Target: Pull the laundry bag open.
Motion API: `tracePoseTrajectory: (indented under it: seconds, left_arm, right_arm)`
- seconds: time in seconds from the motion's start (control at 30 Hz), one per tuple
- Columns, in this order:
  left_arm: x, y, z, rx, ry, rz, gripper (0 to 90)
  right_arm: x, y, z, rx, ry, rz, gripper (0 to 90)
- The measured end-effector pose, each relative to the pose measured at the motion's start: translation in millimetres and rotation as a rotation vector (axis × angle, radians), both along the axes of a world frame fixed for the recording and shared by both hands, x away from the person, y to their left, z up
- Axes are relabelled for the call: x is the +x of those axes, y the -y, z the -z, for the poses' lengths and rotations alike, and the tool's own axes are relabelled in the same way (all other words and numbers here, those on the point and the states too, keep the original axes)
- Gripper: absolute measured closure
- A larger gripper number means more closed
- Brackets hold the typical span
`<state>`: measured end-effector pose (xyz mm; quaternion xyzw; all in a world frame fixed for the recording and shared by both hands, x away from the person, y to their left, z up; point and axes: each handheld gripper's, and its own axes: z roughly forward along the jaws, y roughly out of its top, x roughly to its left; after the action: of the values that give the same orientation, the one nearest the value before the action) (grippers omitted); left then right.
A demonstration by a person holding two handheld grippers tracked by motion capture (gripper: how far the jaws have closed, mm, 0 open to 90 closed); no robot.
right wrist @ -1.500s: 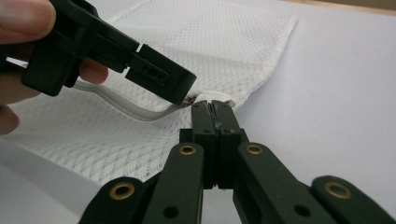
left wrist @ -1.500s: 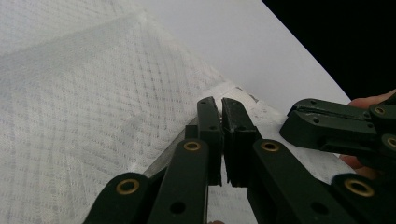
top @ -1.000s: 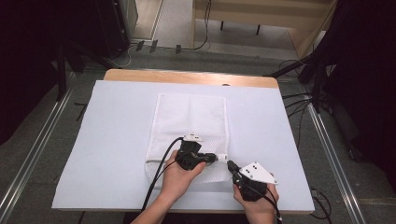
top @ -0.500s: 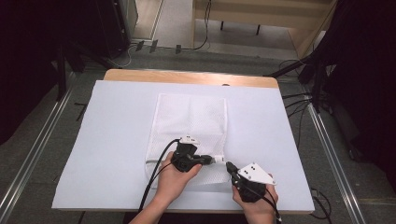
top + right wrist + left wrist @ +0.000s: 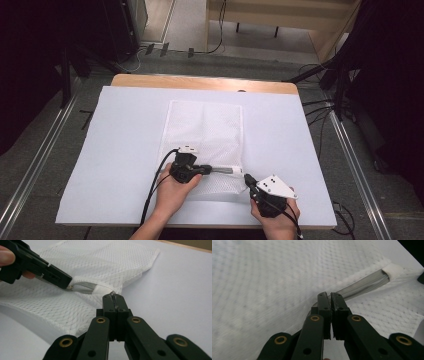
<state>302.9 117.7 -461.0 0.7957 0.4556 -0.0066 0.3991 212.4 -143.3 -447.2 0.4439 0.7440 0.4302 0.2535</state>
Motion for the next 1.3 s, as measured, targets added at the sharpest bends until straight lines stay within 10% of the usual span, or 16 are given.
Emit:
tracePoseTrajectory:
  seconds: [0.77, 1.3]
  left_arm:
    - [-4.9, -125.9, 3.3, -0.024, -0.008, -0.240, 88.2]
    - [-14.4, -140.3, 1.0, -0.015, 0.017, -0.259, 88.1]
  right_arm:
    - [0.1, 7.7, -3.3, 0.000, 0.002, 0.025, 90.0]
    - [1.0, 6.5, -1.8, 0.004, -0.012, 0.019, 90.0]
